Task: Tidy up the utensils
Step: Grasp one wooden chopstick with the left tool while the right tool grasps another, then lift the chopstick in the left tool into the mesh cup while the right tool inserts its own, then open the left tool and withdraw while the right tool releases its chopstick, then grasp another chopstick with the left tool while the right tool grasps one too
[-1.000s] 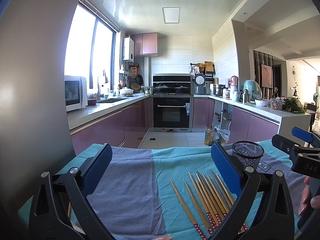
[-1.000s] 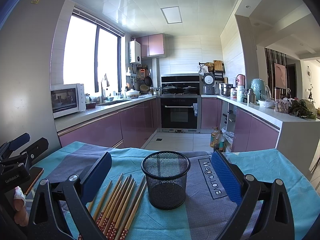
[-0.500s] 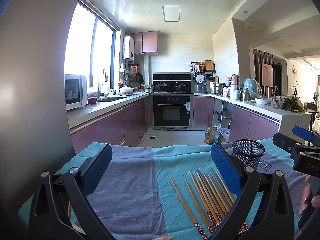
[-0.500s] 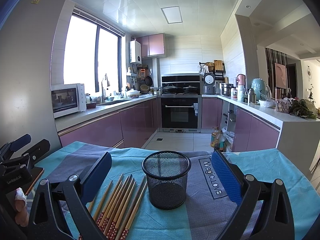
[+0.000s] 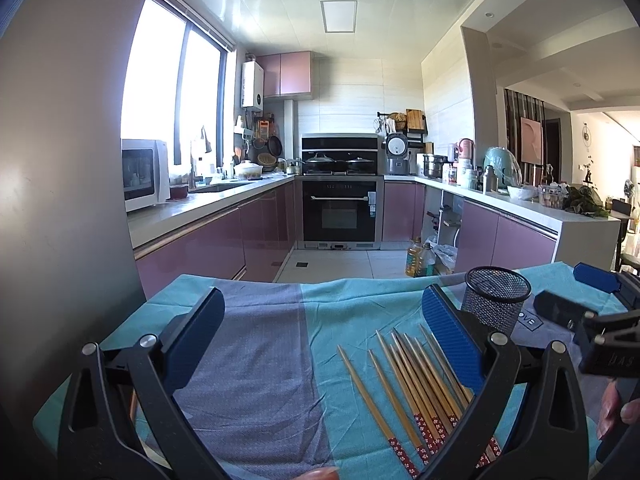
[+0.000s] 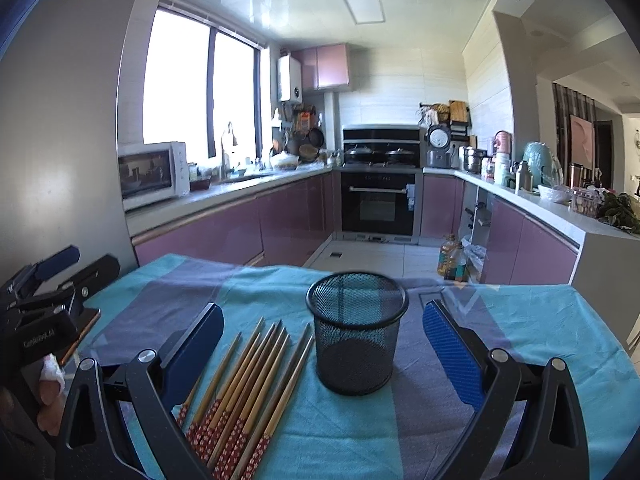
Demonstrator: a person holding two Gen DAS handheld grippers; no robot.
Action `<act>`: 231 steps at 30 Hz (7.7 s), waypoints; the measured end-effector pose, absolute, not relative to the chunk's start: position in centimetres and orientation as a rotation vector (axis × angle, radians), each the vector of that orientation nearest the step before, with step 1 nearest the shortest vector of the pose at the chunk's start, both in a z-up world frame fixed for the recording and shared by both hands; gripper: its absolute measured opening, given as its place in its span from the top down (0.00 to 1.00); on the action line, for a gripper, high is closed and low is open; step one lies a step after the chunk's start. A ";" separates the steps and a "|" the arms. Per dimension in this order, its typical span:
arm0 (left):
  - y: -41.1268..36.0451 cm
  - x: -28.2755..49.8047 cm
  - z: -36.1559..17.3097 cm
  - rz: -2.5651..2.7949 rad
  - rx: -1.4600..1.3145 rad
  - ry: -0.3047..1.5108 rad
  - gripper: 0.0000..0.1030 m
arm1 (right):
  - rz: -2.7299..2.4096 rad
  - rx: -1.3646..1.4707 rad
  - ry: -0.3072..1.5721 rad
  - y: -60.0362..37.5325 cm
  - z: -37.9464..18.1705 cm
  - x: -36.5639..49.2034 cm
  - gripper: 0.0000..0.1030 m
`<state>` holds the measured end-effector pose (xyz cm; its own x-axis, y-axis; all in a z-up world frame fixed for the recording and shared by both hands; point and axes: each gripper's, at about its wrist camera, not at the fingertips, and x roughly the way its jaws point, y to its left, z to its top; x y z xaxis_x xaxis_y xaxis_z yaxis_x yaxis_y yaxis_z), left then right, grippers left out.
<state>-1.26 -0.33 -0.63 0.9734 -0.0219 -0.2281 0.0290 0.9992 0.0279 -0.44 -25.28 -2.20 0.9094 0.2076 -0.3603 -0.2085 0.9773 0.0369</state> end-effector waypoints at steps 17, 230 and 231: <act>-1.4 3.4 -5.2 -0.138 0.146 0.552 0.17 | 0.311 -0.068 0.783 -21.9 -8.3 4.5 0.24; -5.1 10.6 -11.6 -0.392 -0.026 0.907 0.92 | 0.431 0.090 0.850 -22.5 -8.8 6.9 0.94; -5.1 10.5 -11.5 -0.401 -0.027 0.906 0.92 | 0.452 0.087 0.846 -22.5 -8.7 6.6 0.94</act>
<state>10.53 -5.13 -11.47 0.5483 -0.3496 -0.7597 0.3274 0.9257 -0.1897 6.62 -22.48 -8.68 0.5740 0.4197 -0.7031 -0.3515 0.9018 0.2514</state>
